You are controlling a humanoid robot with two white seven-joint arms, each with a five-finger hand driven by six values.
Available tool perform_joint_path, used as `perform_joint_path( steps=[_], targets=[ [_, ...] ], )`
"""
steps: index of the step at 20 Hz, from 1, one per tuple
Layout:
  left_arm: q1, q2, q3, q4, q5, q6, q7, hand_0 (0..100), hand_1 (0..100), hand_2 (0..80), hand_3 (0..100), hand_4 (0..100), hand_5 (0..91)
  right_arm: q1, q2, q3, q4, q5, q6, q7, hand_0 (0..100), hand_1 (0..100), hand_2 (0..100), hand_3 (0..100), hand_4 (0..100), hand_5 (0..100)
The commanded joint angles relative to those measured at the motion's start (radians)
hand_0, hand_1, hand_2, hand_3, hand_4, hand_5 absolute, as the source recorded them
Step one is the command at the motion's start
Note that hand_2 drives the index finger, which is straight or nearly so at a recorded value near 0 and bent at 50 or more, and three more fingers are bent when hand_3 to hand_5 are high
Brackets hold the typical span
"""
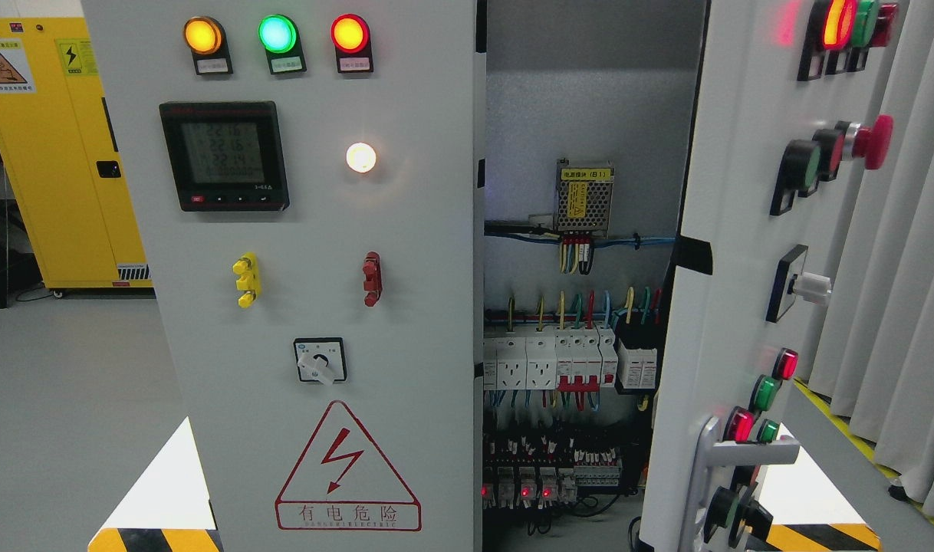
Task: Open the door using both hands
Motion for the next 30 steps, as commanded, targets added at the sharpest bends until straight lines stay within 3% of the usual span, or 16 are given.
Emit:
perform_joint_path(
  steps=[1, 7, 9, 10, 12, 13, 15, 16, 19, 21, 22, 25, 30],
  targets=[
    [-0.005, -0.012, -0.001, -0.005, -0.001, -0.001, 0.0, 12, 56, 0.0, 0, 0, 0.0, 0.022, -0.029, -0.002, 0.0, 0.0, 0.0, -0.001, 0, 50, 4, 0, 0, 0],
    [0.005, -0.011, 0.023, -0.037, 0.028, 0.002, -0.02, 12, 56, 0.0, 0, 0, 0.0, 0.022, -0.026, -0.002, -0.002, 0.0, 0.0, -0.001, 0, 50, 4, 0, 0, 0],
    [0.081, 0.032, 0.034, -0.245, 0.083, 0.002, -0.113, 12, 56, 0.0, 0, 0, 0.0, 0.022, -0.026, -0.002, -0.002, 0.0, 0.0, -0.001, 0, 50, 4, 0, 0, 0],
    [0.15, 0.05, 0.032, -0.421, 0.1, 0.006, -0.191, 12, 56, 0.0, 0, 0, 0.0, 0.022, -0.026, -0.002, 0.0, 0.0, 0.0, -0.001, 0, 50, 4, 0, 0, 0],
    [0.226, 0.075, 0.029, -0.681, 0.102, 0.04, -0.341, 12, 56, 0.0, 0, 0, 0.0, 0.022, -0.025, -0.002, 0.0, 0.0, 0.0, -0.001, 0, 50, 4, 0, 0, 0],
    [0.232, 0.093, 0.032, -0.765, 0.102, 0.071, -0.389, 12, 56, 0.0, 0, 0, 0.0, 0.022, -0.025, -0.002, 0.0, 0.0, 0.0, -0.001, 0, 50, 4, 0, 0, 0],
    [0.234, 0.141, 0.035, -0.884, 0.112, 0.094, -0.4, 12, 56, 0.0, 0, 0, 0.0, 0.022, -0.025, -0.003, 0.0, 0.0, 0.0, -0.001, 0, 50, 4, 0, 0, 0],
    [0.243, 0.172, 0.031, -0.954, 0.155, 0.097, -0.406, 12, 56, 0.0, 0, 0, 0.0, 0.022, -0.025, -0.002, 0.0, 0.0, 0.0, -0.001, 0, 50, 4, 0, 0, 0],
    [0.269, 0.323, -0.01, -1.12, 0.396, 0.164, -0.408, 12, 56, 0.0, 0, 0, 0.0, 0.022, -0.025, -0.003, -0.002, 0.0, 0.0, -0.001, 0, 50, 4, 0, 0, 0],
    [0.274, 0.428, -0.02, -1.24, 0.503, 0.184, -0.41, 12, 56, 0.0, 0, 0, 0.0, 0.022, -0.026, -0.003, 0.0, 0.0, 0.0, -0.001, 0, 50, 4, 0, 0, 0],
    [0.28, 0.46, -0.021, -1.289, 0.52, 0.184, -0.419, 12, 56, 0.0, 0, 0, 0.0, 0.022, -0.028, -0.003, 0.0, 0.0, 0.0, -0.001, 0, 50, 4, 0, 0, 0],
    [0.324, 0.535, -0.053, -1.482, 0.525, 0.184, -0.521, 12, 56, 0.0, 0, 0, 0.0, 0.022, -0.028, -0.003, 0.0, 0.0, 0.0, -0.001, 0, 50, 4, 0, 0, 0],
    [0.329, 0.614, -0.064, -1.726, 0.527, 0.184, -0.545, 12, 56, 0.0, 0, 0, 0.0, 0.022, -0.026, -0.003, -0.002, 0.0, 0.0, -0.001, 0, 50, 4, 0, 0, 0]
  ],
)
